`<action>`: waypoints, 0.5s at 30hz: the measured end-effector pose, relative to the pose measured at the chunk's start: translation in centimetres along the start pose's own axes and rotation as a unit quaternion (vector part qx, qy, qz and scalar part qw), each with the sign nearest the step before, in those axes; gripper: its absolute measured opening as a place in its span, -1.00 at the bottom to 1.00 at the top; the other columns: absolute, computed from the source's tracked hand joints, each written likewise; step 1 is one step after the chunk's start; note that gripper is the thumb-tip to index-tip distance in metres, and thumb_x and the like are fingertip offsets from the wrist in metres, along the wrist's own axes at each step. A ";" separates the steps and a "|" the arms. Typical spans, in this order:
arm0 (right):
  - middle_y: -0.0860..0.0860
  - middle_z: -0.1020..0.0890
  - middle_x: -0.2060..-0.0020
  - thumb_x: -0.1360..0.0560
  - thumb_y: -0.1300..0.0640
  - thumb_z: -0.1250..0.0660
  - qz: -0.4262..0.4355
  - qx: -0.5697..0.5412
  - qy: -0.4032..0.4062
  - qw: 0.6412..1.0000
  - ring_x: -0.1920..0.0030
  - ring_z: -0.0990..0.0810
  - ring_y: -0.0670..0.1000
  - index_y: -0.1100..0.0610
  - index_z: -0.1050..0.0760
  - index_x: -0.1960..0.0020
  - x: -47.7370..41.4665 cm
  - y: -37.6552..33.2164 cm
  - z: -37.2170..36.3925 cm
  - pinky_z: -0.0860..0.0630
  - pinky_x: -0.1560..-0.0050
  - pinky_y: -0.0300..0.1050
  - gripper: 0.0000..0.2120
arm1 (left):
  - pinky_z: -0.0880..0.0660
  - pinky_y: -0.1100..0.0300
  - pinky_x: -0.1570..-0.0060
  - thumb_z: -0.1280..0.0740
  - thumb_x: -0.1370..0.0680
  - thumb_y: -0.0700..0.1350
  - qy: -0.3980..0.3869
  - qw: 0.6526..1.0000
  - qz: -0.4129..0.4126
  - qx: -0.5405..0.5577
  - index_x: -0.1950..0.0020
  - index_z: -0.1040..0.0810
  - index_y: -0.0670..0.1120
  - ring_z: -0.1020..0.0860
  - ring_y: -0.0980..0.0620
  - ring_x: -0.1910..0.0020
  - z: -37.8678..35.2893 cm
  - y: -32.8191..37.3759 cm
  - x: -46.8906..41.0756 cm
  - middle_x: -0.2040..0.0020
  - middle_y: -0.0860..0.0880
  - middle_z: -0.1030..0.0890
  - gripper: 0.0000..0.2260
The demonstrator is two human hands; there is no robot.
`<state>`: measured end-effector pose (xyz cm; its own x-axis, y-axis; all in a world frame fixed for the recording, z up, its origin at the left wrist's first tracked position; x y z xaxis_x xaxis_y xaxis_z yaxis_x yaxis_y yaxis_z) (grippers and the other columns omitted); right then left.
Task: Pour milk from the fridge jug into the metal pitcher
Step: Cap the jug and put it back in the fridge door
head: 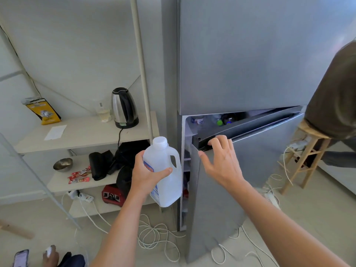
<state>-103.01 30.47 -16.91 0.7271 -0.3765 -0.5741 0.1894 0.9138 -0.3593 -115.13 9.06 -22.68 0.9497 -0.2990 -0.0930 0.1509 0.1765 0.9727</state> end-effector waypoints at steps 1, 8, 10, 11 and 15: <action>0.05 -0.46 -0.05 -0.49 -0.07 -0.31 0.000 0.007 0.008 1.000 -0.02 -0.41 0.10 0.17 -0.46 -0.01 0.7 -0.2 0.7 -0.46 -0.02 0.00 -0.70 | -0.53 0.07 -0.08 -0.68 -0.24 -0.08 -0.003 1.000 -0.003 0.001 -0.35 -0.35 0.07 -0.54 0.12 -0.14 -0.5 0.1 0.2 -0.16 0.14 -0.52 -0.21; 0.01 -0.50 -0.24 -0.50 -0.04 -0.27 0.052 0.077 0.006 0.996 -0.27 -0.42 0.08 0.13 -0.49 -0.27 2.8 -2.3 5.8 -0.23 -0.46 0.11 -0.60 | -0.51 0.12 -0.04 -0.69 -0.24 -0.09 -0.054 0.998 -0.019 0.019 -0.31 -0.34 0.09 -0.52 0.21 -0.10 -4.3 1.4 2.0 -0.14 0.16 -0.51 -0.23; -0.01 -0.53 -0.20 -0.51 -0.07 -0.19 0.053 0.112 -0.031 0.992 -0.24 -0.45 0.06 0.10 -0.53 -0.21 2.7 -2.4 6.4 -0.15 -0.45 0.03 -0.62 | -0.53 0.09 -0.08 -0.69 -0.23 -0.07 -0.068 0.997 -0.022 0.018 -0.32 -0.34 0.09 -0.53 0.19 -0.12 -5.2 1.7 2.3 -0.15 0.15 -0.52 -0.22; -0.02 -0.55 -0.16 -0.52 -0.07 -0.17 0.047 0.131 -0.051 0.989 -0.20 -0.48 0.06 0.09 -0.55 -0.17 2.8 -2.2 6.6 -0.17 -0.42 0.01 -0.64 | -0.54 0.08 -0.09 -0.70 -0.22 -0.06 -0.074 0.997 -0.026 0.016 -0.31 -0.34 0.10 -0.53 0.19 -0.11 -5.7 1.9 2.6 -0.15 0.15 -0.52 -0.21; -0.04 -0.57 -0.05 -0.50 -0.04 -0.12 0.033 0.131 -0.096 0.986 -0.11 -0.47 0.06 0.08 -0.55 -0.10 4.1 -1.1 7.8 -0.42 -0.24 -0.03 -0.66 | -0.56 0.07 -0.08 -0.70 -0.21 -0.07 -0.101 0.994 -0.037 0.022 -0.33 -0.35 0.08 -0.56 0.11 -0.13 -7.4 2.7 3.1 -0.16 0.12 -0.54 -0.19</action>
<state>-95.14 29.07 -13.13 0.8507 -0.3013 -0.4308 0.2822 0.9531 -0.1095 -109.69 15.55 -21.87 0.8615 -0.4920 -0.1253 0.2029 0.1074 0.9733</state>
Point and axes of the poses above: each hand's wrist, its own x-axis away from the middle knuckle, its own z-axis out of the back of the hand, y = z × x, the point moved 4 cm from there along -x, towards the middle knuckle
